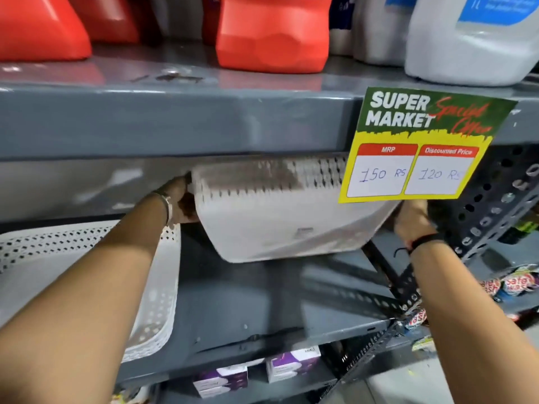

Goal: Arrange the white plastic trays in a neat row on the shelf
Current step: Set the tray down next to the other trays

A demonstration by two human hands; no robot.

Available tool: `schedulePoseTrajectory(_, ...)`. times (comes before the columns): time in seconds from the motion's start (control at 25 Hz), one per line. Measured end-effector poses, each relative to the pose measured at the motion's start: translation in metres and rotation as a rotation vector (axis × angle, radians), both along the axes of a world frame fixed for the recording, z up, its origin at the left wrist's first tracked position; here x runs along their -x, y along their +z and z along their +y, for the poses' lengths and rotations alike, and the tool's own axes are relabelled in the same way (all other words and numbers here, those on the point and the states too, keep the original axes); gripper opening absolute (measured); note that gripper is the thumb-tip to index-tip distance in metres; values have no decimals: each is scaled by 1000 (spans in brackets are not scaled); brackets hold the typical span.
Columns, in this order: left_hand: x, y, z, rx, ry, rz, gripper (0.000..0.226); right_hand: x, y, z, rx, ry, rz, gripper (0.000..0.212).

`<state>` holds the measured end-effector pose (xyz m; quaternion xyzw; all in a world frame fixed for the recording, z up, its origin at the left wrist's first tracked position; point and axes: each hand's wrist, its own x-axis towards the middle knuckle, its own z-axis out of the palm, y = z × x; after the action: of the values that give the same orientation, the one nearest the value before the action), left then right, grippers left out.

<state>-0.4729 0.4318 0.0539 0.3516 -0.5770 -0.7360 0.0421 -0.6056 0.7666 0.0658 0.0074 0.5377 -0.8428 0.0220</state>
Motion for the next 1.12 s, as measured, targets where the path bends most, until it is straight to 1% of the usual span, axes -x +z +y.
schedulePoseTrajectory(0.04,-7,0,-1,14,-65,-53,37,6,-4,4,-119,26,-21,32)
schedulePoseTrajectory(0.08,-15,-4,-2,66,-140,-131,35,6,-6,12,-189,118,-50,29)
schedulePoseTrajectory(0.16,-31,-16,1,151,-278,-262,33,3,-26,23,-484,214,-129,22)
schedulePoseTrajectory(0.2,-39,-21,2,175,-315,-316,31,4,-41,27,-660,215,-198,31)
schedulePoseTrajectory(0.24,-46,-23,6,201,-358,-368,28,-3,-46,28,-814,211,-245,35)
schedulePoseTrajectory(0.32,-52,-25,13,246,-393,-429,24,-14,-57,29,-1019,182,-209,19)
schedulePoseTrajectory(0.36,-52,-24,16,283,-388,-437,23,-17,-62,28,-1083,175,-193,12)
schedulePoseTrajectory(0.44,-51,-21,25,386,-405,-494,13,-21,-67,26,-1156,138,-197,14)
schedulePoseTrajectory(0.48,-51,-21,27,447,-427,-527,18,-22,-70,25,-1186,129,-184,18)
schedulePoseTrajectory(0.52,-49,-24,28,513,-453,-558,27,-21,-74,24,-1203,116,-167,20)
schedulePoseTrajectory(0.56,-49,-26,29,569,-467,-571,31,-21,-77,23,-1232,111,-152,21)
schedulePoseTrajectory(0.64,-48,-24,32,674,-481,-596,25,-22,-82,23,-1308,131,-134,20)
schedulePoseTrajectory(0.68,-49,-22,36,738,-499,-640,28,-24,-82,21,-1341,127,-128,21)
schedulePoseTrajectory(0.76,-51,-19,37,888,-529,-679,35,-33,-76,11,-1437,47,-94,33)
schedulePoseTrajectory(0.84,-57,-13,31,993,-417,-583,31,-52,-64,-15,-1508,-78,46,42)
schedulePoseTrajectory(0.88,-63,-9,24,1101,-321,-523,31,-66,-57,-37,-1492,-80,146,43)
schedulePoseTrajectory(0.96,-86,-5,4,1377,-115,-459,34,-96,-50,-90,-1353,74,332,46)
schedulePoseTrajectory(1.0,-102,-7,-9,1457,0,-429,34,-114,-52,-118,-1275,189,404,47)
schedulePoseTrajectory(1.04,-122,-11,-25,1497,110,-410,34,-132,-56,-146,-1222,309,437,50)
schedulePoseTrajectory(1.12,-162,-23,-56,1510,289,-439,43,-162,-63,-187,-1177,522,404,62)
